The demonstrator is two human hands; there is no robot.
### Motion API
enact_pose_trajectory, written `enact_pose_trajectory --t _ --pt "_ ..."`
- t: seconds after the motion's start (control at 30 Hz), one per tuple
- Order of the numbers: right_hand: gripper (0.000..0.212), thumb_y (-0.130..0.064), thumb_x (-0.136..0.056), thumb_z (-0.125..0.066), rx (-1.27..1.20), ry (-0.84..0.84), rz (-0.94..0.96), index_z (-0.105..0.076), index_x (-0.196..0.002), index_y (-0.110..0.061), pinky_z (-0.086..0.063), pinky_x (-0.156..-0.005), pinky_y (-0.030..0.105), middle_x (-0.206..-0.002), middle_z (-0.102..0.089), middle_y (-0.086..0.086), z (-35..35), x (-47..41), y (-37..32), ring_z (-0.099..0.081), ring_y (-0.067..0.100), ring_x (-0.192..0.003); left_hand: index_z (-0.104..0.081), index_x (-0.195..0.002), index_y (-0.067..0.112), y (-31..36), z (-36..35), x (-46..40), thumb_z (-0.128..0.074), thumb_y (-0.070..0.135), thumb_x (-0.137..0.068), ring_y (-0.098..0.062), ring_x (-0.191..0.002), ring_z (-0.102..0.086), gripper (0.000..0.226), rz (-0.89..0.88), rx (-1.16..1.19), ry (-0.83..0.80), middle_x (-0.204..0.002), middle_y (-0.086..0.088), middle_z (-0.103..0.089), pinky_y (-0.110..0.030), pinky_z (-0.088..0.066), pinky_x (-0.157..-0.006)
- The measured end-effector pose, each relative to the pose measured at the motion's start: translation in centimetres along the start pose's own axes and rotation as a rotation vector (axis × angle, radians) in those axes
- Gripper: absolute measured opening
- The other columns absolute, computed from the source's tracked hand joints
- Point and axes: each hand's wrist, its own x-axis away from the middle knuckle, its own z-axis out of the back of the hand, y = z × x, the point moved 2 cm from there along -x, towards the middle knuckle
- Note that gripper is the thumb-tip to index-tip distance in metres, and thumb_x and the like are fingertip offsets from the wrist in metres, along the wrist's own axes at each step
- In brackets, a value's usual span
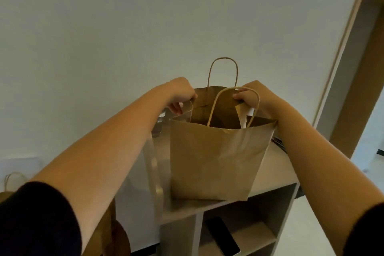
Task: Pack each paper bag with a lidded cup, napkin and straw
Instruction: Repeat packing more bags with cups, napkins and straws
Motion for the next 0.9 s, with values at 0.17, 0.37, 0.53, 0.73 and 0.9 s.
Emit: enact_pose_trajectory --t 0.17,0.37,0.53,0.73,0.9 --pt "0.033 -0.015 -0.094 -0.054 -0.026 -0.100 -0.027 -0.052 -0.061 -0.013 -0.036 -0.056 0.019 -0.063 -0.050 0.000 -2.2 -5.0 2.4 -0.046 0.010 -0.058 -0.056 -0.082 0.009 -2.5 -1.0 -3.0 -0.060 0.026 -0.090 -0.024 -0.066 -0.057 0.020 0.187 0.147 0.077 -0.086 -0.012 -0.058 -0.029 -0.044 -0.047" --pt "0.023 -0.019 -0.093 -0.056 -0.099 -0.165 -0.057 -0.069 -0.080 -0.005 -0.049 -0.078 0.031 -0.081 -0.065 0.010 -2.6 -7.7 3.9 -0.060 0.021 -0.079 -0.059 -0.100 0.009 -4.3 -1.2 -5.4 -0.060 0.039 -0.088 -0.023 -0.074 -0.060 0.032 0.286 0.332 0.122 -0.088 -0.010 -0.062 -0.031 -0.050 -0.062" --pt "0.016 -0.021 -0.094 -0.054 -0.020 -0.153 0.081 -0.066 -0.090 -0.012 -0.051 -0.083 0.033 -0.095 -0.068 0.007 -0.2 -8.2 1.7 -0.063 0.020 -0.089 -0.056 -0.090 0.015 -4.1 -1.2 -5.8 -0.061 0.045 -0.087 -0.018 -0.074 -0.056 0.031 0.248 0.329 0.145 -0.085 -0.003 -0.058 -0.028 -0.043 -0.055" --pt "0.016 -0.011 -0.095 -0.049 -0.013 -0.039 0.270 -0.063 -0.101 -0.012 -0.049 -0.073 0.020 -0.093 -0.065 0.001 1.9 -5.4 -5.1 -0.061 0.012 -0.086 -0.059 -0.105 0.004 -3.4 1.0 -3.6 -0.060 0.034 -0.087 -0.023 -0.083 -0.062 0.035 0.138 0.183 0.256 -0.098 -0.011 -0.064 -0.031 -0.051 -0.068" --pt "0.017 -0.010 -0.093 -0.047 -0.078 0.152 0.386 -0.064 -0.096 -0.011 -0.047 -0.079 0.025 -0.090 -0.064 0.001 0.9 -1.2 -12.1 -0.059 0.010 -0.080 -0.061 -0.106 0.003 -3.2 4.2 1.3 -0.056 0.033 -0.087 -0.026 -0.090 -0.066 0.036 0.051 0.098 0.298 -0.100 -0.011 -0.068 -0.035 -0.055 -0.079"
